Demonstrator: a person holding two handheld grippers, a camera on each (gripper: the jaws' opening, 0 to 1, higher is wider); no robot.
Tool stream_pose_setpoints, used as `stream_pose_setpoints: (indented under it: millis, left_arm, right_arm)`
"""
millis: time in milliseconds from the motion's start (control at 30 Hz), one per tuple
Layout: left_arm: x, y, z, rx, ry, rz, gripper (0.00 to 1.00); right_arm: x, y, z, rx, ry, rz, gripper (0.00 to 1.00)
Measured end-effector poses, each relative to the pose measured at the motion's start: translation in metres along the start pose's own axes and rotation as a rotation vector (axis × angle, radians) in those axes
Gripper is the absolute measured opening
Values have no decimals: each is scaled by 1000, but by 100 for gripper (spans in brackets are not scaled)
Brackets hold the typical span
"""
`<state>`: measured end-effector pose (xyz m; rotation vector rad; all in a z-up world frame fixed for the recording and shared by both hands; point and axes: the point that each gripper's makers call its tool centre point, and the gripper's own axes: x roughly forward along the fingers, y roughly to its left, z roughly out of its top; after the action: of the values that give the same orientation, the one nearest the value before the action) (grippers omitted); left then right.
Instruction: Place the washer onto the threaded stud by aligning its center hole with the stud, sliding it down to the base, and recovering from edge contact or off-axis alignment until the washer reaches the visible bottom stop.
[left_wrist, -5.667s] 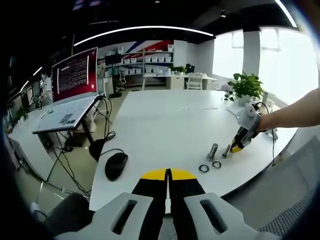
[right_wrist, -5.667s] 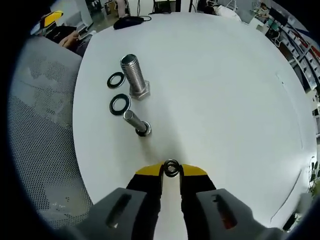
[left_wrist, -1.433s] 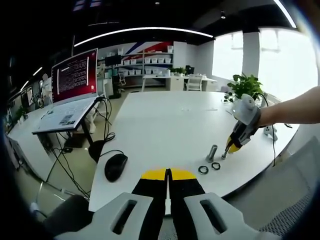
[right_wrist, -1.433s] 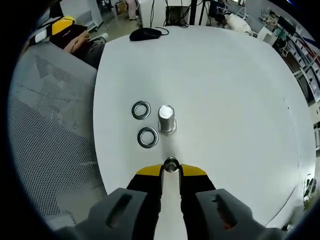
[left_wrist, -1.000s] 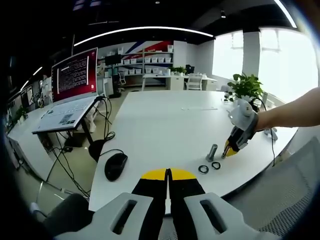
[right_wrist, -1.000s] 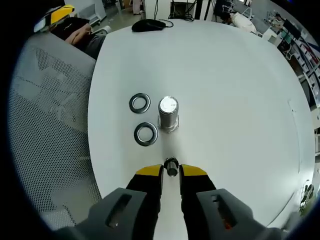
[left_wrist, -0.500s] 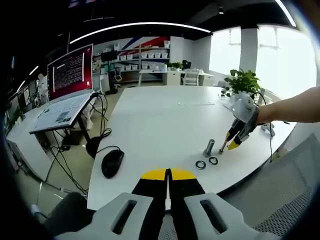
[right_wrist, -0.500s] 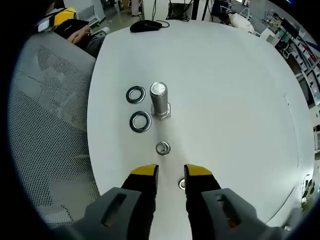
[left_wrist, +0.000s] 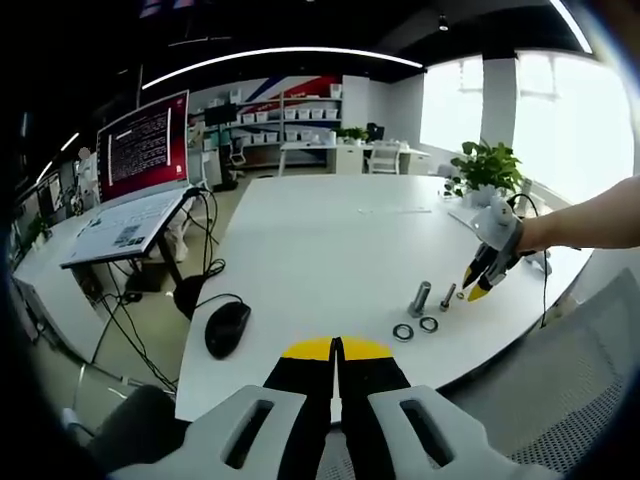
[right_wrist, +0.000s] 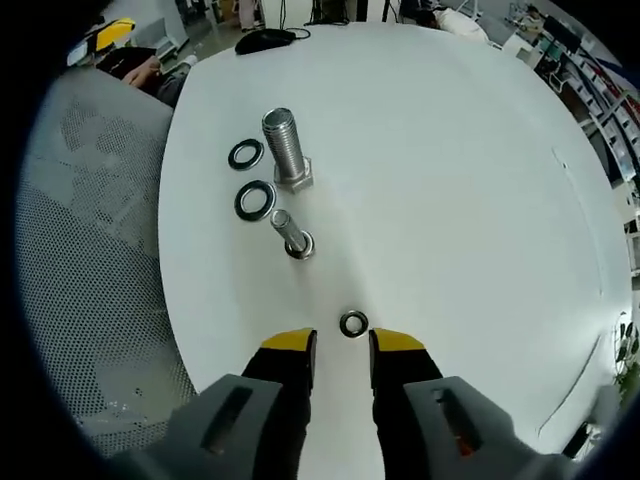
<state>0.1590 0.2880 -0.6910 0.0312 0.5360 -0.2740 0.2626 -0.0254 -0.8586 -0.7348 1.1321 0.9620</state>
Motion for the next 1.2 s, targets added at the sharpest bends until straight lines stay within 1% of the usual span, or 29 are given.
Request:
stream_pose_setpoints:
  millis: [100,133,200,267,400,467,567,733,867,1033,1100,1200]
  left_arm:
    - [1,-1,-2,3,10,-8,0]
    - [1,-1,-3,5,16,-9,0]
    - [0,-1,-1,3,8,-6,0]
    - [0,0,-1,2,7,-5,0]
    - [0,0,0,0,-2,-2,0]
    - [0,0,0,0,-3,-2,0]
    - [0,0,1,1,-4,-2,0]
    - [0,0,1,-1,-7,0,0]
    - [0,1,2,-3,-11,1,0]
    - [0,1,2,-3,-12,1,0]
    - [0,0,2,-1,-9,0,0]
    - [0,1,2,-2,-10,0,0]
  right_arm:
    - [7,-3,-2,36,-9,3,24]
    - [9,-3,-3,55,-3,0,24]
    - [9,-5,-4,45,-5,-5,22]
    - [9,-7,-3,61,-9,-3,22]
    - [9,-7,-2,44,-7,-8,21]
    - [9,-6,-1,20,-9,-8,21]
    - [10,-6,1,17,-14,-8,21]
    - [11,-6,3,20,-23,-17,15]
    - [11,-6,3,0,-16,-22,15]
    - [11,-7,3,9,-37,-19,15]
    - [11,-6,3,20,-40,-21,15]
    - [11,-6,3,15,-37,-27,15]
